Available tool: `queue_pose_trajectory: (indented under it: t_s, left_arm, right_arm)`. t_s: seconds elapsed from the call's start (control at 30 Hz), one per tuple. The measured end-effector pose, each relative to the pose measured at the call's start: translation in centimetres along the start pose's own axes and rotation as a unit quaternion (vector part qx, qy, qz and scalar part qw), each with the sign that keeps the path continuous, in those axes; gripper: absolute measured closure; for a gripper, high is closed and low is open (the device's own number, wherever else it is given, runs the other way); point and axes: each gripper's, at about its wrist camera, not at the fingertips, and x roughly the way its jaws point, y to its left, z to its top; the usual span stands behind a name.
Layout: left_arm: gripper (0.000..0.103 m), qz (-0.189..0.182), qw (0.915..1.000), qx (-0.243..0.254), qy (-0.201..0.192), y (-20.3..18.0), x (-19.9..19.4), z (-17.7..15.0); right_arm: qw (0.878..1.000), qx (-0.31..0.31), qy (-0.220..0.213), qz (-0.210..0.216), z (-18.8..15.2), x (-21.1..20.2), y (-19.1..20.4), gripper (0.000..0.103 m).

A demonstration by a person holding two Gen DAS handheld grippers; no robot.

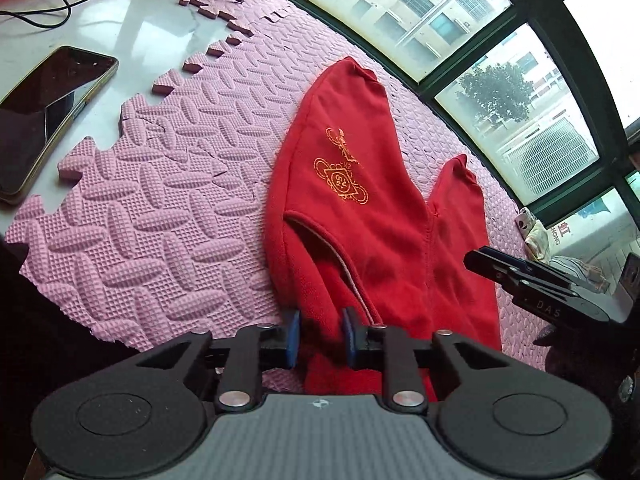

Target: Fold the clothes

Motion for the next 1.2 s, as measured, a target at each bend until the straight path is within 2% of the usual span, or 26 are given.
queue_pose_trajectory:
  t_s: [0.2, 0.4, 0.53, 0.7, 0.73, 0.8, 0.87, 0.97, 1.1, 1.17, 1.2]
  left_arm:
    - [0.087, -0.035, 0.9972, 0.063, -0.020, -2.8, -1.4, 0.7]
    - [0.087, -0.077, 0.9882, 0.130, -0.024, -6.3, -1.7, 1.6]
    - [0.087, -0.095, 0.9848, 0.145, -0.015, -7.3, -0.8, 1.8]
    - [0.087, -0.112, 0.9823, 0.150, -0.008, -7.7, -0.3, 2.0]
    - [0.087, -0.114, 0.9819, 0.151, -0.007, -7.8, -0.2, 2.0]
    - [0.088, -0.119, 0.9810, 0.153, -0.006, -7.9, -0.2, 2.0]
    - [0.088, -0.123, 0.9800, 0.156, -0.005, -8.1, -0.1, 2.1]
    - [0.088, -0.131, 0.9784, 0.160, -0.003, -8.3, 0.2, 2.2]
    - [0.088, -0.136, 0.9756, 0.172, -0.001, -8.7, 0.4, 2.2]
    - [0.088, -0.137, 0.9742, 0.179, -0.003, -8.9, 0.3, 2.2]
    - [0.088, -0.138, 0.9740, 0.180, -0.004, -8.8, 0.3, 2.1]
  right_arm:
    - [0.999, 0.040, 0.010, 0.019, 4.2, 1.8, -1.2, 0.066]
    - [0.995, 0.086, 0.026, 0.049, 10.3, 6.0, -2.7, 0.066]
    - [0.992, 0.106, 0.042, 0.054, 14.3, 10.2, -2.9, 0.066]
    - [0.989, 0.107, 0.084, 0.056, 17.8, 16.0, -2.0, 0.066]
    - [0.988, 0.108, 0.094, 0.051, 18.5, 17.5, -1.7, 0.065]
    - [0.987, 0.112, 0.110, 0.038, 19.7, 20.0, -1.1, 0.057]
    - [0.986, 0.119, 0.118, 0.019, 20.5, 21.6, -0.8, 0.056]
    - [0.984, 0.120, 0.132, 0.005, 21.4, 23.3, -0.1, 0.048]
    - [0.985, 0.082, 0.146, -0.030, 21.9, 24.7, 1.2, 0.048]
    - [0.986, 0.059, 0.150, -0.046, 21.8, 25.1, 1.8, 0.055]
    - [0.986, 0.048, 0.151, -0.053, 21.8, 25.3, 2.0, 0.068]
